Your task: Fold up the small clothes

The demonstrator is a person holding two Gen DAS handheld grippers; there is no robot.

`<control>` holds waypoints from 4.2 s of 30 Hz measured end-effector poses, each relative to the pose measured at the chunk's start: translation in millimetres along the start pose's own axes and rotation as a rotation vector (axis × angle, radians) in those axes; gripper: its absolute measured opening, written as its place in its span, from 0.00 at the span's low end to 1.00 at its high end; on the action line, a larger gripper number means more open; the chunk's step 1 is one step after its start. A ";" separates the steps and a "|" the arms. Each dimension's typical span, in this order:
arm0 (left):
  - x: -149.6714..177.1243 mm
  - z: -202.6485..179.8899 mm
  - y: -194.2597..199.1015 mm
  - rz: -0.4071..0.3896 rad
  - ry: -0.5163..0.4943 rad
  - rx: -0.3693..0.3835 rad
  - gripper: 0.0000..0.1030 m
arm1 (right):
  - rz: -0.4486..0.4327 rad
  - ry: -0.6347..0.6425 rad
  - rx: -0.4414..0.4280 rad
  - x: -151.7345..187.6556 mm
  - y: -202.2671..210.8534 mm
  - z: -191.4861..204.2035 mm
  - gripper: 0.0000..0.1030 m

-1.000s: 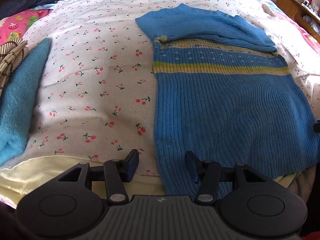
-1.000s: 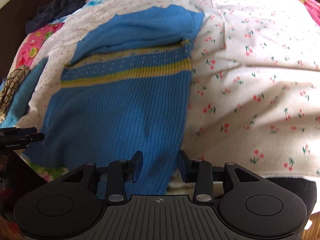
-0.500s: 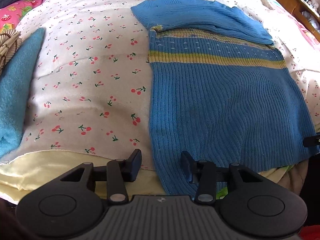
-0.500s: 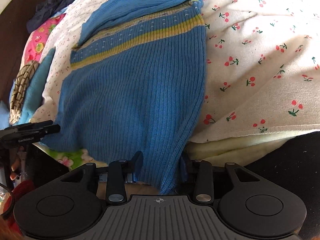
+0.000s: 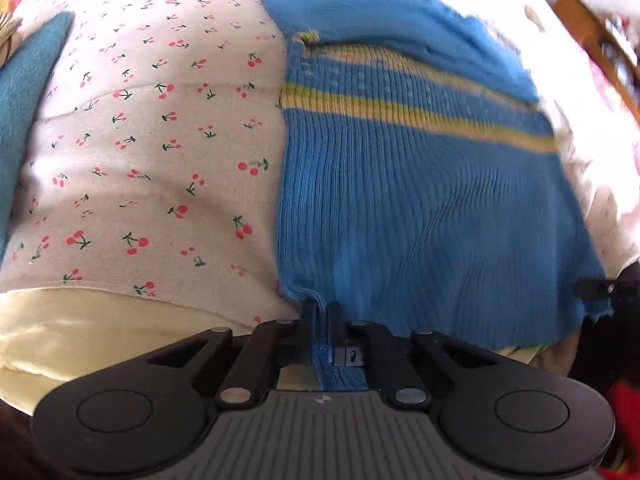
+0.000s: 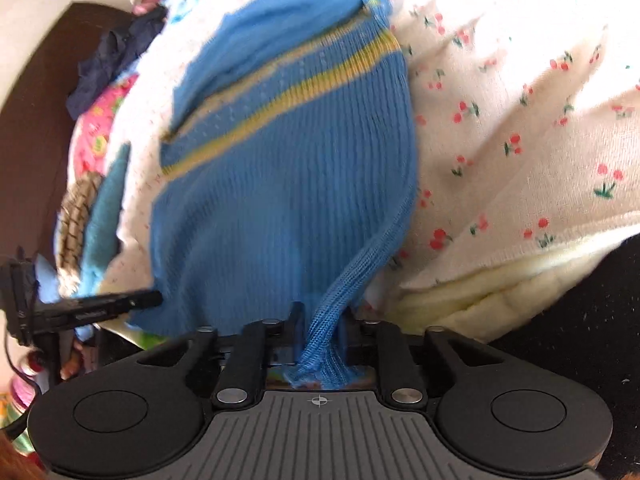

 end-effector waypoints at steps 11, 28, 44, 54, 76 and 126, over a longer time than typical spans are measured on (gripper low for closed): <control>-93.2 -8.4 60.8 -0.390 0.101 0.371 0.08 | -0.453 0.055 -0.243 -68.1 67.4 46.5 0.07; -83.8 -15.6 41.9 -0.335 -0.112 0.129 0.25 | -0.529 -0.006 -0.210 -137.2 46.5 37.1 0.07; -12.7 -81.4 6.8 -0.106 -0.495 0.118 0.25 | -0.457 -0.110 -0.096 -57.8 53.3 -9.7 0.07; -3.8 -99.9 19.3 -0.043 -0.644 0.167 0.26 | -0.440 -0.099 -0.090 -47.9 50.7 -10.3 0.08; -27.1 -95.2 -7.7 -0.004 -0.848 -0.064 0.27 | -0.394 -0.108 -0.094 -40.7 41.7 -10.4 0.08; -243.6 4.1 14.8 -0.509 -0.028 -0.057 0.12 | -0.619 -0.149 -0.015 -278.5 34.3 13.8 0.12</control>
Point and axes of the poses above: each gripper's, at about its wrist camera, not at the fingertips, and y roughly against the way its jaws point, z to its left, x to its underside, the point moved 4 cm from there along -y, roughly the way its jaws point, and after that the axes turned 14 degrees about z, right-handed, at the moved point
